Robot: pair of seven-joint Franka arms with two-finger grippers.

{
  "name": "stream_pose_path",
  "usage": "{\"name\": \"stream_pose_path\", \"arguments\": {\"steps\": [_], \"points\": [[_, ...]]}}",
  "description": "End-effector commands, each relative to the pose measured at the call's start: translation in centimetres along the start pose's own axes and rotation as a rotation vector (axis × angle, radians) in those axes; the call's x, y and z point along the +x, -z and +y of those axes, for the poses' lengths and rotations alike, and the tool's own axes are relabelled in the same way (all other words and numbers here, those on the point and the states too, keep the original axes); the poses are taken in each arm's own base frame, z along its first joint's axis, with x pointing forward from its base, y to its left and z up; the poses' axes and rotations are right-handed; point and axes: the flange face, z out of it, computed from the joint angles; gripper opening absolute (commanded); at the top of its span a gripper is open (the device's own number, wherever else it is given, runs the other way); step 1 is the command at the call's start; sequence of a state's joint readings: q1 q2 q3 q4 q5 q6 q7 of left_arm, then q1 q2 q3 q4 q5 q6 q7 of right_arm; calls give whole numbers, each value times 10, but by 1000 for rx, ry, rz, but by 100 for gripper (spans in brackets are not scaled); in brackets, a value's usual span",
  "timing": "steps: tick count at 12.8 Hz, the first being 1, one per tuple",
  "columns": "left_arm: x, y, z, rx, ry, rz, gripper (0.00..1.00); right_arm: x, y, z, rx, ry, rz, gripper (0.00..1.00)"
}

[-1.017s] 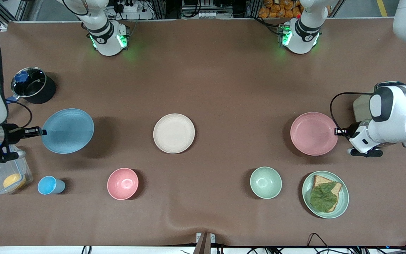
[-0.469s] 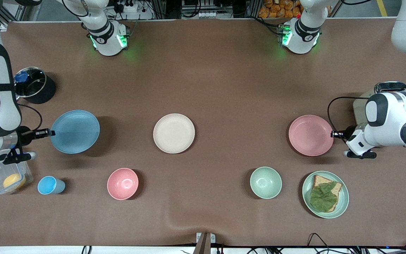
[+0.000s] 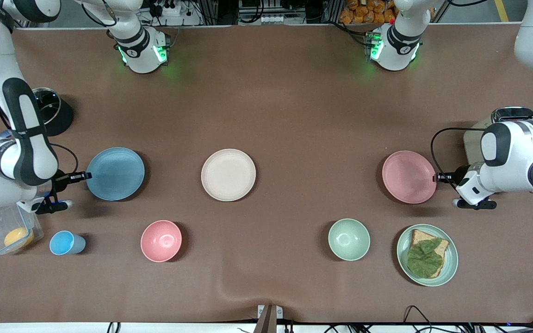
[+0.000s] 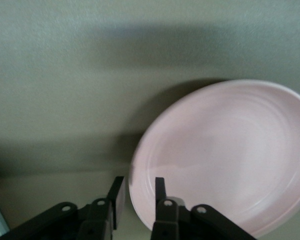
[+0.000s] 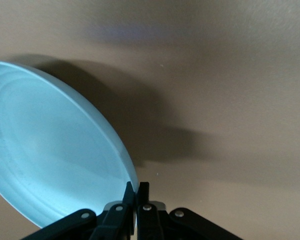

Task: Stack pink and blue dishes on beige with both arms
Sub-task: 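Open the left gripper off the pink plate while the right gripper releases the blue plate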

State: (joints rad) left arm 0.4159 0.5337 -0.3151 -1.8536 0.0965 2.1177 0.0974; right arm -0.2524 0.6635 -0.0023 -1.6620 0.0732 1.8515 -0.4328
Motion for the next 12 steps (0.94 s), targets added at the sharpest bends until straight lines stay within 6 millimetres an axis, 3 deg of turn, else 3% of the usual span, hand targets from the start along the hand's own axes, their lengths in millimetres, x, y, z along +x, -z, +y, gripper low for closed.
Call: {"name": "stream_pose_path", "arguments": {"steps": [1, 2, 3, 5, 8, 12], "points": [[0, 44, 8, 39, -21, 63, 100, -5, 2, 6, 6, -5, 3, 84], [-1, 64, 15, 53, -25, 93, 100, -6, 7, 6, 3, -6, 9, 100], [-5, 86, 21, 71, -30, 126, 100, -9, 16, 4, 0, -8, 14, 100], [-15, 131, 48, 92, -60, 186, 100, -26, 64, 5, -21, -16, 79, 100], [-27, 195, 77, 123, -86, 251, 100, -42, 150, -29, -140, 34, 191, 100], [-36, 265, 104, 138, -115, 256, 100, -64, 240, -53, -181, 49, 241, 100]]}}
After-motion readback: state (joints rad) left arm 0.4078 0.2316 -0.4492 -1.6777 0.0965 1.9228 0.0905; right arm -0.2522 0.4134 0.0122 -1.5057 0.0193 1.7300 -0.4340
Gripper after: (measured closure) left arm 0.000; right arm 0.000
